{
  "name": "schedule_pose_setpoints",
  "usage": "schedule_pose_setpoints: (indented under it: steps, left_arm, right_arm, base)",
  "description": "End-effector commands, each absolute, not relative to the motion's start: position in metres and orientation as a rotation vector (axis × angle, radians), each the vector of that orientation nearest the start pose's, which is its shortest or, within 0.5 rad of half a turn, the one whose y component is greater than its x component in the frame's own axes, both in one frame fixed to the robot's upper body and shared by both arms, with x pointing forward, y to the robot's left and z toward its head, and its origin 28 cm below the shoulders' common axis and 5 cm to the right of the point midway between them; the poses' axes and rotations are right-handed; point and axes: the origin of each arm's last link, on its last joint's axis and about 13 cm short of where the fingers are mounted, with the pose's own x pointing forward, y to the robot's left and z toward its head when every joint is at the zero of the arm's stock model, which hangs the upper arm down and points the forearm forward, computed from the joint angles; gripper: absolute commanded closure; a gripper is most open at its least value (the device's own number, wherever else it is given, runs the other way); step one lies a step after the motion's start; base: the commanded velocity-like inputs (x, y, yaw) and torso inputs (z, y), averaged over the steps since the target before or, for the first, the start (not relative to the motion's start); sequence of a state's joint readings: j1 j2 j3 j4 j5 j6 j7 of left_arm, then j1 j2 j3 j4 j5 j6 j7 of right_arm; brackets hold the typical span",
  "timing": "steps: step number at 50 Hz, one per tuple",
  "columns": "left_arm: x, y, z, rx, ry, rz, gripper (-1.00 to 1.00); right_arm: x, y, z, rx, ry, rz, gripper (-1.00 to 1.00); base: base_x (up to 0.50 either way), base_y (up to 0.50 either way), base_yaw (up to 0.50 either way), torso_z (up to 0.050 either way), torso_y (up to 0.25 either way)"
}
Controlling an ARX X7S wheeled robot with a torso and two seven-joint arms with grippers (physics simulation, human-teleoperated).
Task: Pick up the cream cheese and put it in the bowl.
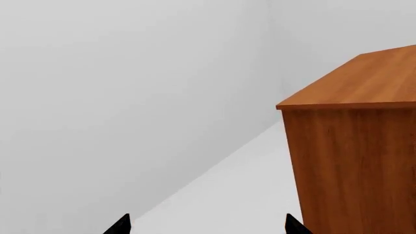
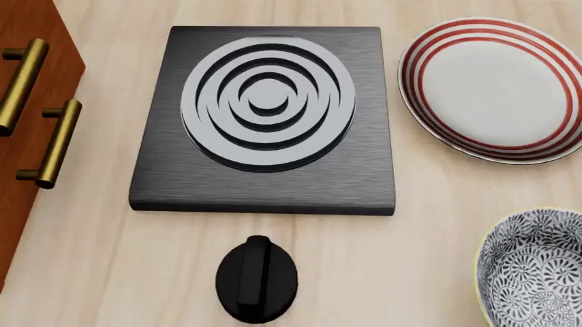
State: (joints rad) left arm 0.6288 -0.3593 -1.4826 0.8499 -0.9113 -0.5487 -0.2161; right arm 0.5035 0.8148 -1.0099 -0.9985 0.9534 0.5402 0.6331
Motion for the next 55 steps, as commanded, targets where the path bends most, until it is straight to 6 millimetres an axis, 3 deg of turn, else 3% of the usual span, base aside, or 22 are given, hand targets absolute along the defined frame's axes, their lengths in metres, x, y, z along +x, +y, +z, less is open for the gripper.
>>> schedule_pose_setpoints:
  steps: [1,55]
  left_arm:
    - [0.014,0.394,0.201,0.176,-0.243,0.85,-1.0]
    - [0.015,0.397,0.196,0.192,-0.25,0.847,-1.0]
  right_arm:
    - [0.12,-0.064,0.15,-0.2,0.153,0.82,-1.0]
    - [0.154,-0.038,0.142,-0.318,0.212,0.875,-1.0]
  base:
    - [0.0,0.0,0.0,0.0,0.0]
    - [0.0,0.0,0.0,0.0,0.0]
